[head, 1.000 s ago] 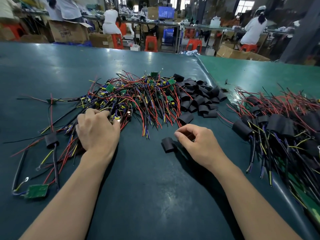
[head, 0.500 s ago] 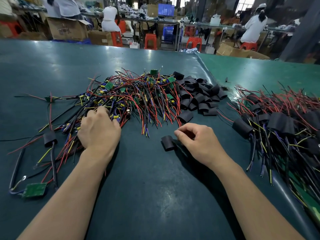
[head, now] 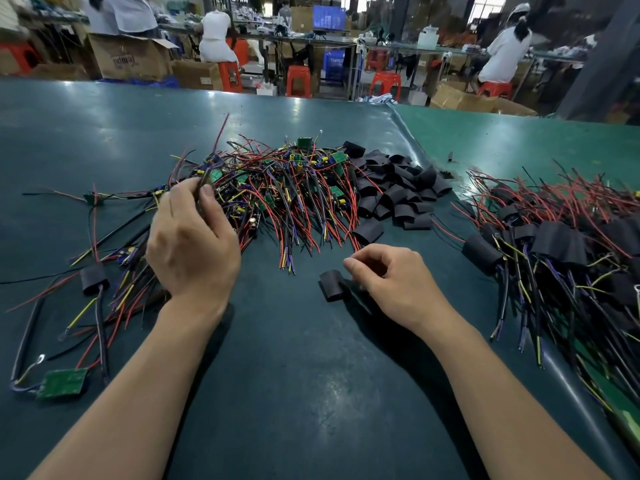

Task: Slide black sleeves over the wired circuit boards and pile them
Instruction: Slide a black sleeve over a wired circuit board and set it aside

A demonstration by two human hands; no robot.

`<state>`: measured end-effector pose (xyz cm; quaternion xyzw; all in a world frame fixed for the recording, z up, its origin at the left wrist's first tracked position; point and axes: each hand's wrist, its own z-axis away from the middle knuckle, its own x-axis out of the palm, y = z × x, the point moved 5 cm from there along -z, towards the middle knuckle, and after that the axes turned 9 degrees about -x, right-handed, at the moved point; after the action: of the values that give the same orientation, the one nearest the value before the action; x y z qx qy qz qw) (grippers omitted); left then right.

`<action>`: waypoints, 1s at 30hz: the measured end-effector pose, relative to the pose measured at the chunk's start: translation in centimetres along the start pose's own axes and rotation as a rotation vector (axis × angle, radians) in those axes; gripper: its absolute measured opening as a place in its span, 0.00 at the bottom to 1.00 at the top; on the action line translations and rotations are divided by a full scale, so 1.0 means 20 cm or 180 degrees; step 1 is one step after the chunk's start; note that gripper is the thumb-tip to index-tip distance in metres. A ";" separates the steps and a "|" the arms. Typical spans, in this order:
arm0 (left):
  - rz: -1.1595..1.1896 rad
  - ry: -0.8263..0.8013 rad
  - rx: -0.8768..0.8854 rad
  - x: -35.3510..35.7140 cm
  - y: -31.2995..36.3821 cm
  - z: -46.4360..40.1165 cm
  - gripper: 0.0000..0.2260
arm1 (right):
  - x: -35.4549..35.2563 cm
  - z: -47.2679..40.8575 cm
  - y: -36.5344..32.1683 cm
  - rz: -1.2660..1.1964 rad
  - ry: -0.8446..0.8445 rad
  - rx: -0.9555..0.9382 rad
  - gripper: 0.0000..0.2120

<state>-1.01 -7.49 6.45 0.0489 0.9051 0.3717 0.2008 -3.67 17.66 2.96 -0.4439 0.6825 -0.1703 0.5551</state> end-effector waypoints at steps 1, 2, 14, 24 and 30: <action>0.0106 -0.0017 0.0091 0.00 0.02 0.02 0.13 | 0.00 0.00 -0.01 -0.0158 0.0019 0.0041 0.07; 0.0233 -0.0092 0.0232 0.01 0.05 0.04 0.11 | 0.01 0.00 -0.01 -0.0475 0.0045 0.0128 0.07; 0.0920 -0.1615 0.2522 0.08 0.29 0.31 0.11 | -0.06 -0.02 -0.07 -0.3112 0.0553 0.0431 0.12; 0.0623 -0.3329 0.2047 0.18 0.24 0.42 0.15 | -0.23 -0.03 0.01 -0.3765 0.1191 0.0604 0.07; 0.0332 -0.3589 0.2068 0.21 0.22 0.41 0.12 | -0.25 -0.03 0.01 -0.3569 0.1079 0.0456 0.08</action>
<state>-1.78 2.01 2.73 0.3384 0.7236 0.0058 0.6015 -4.37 21.65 6.08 -0.6650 0.4096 -0.5520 0.2922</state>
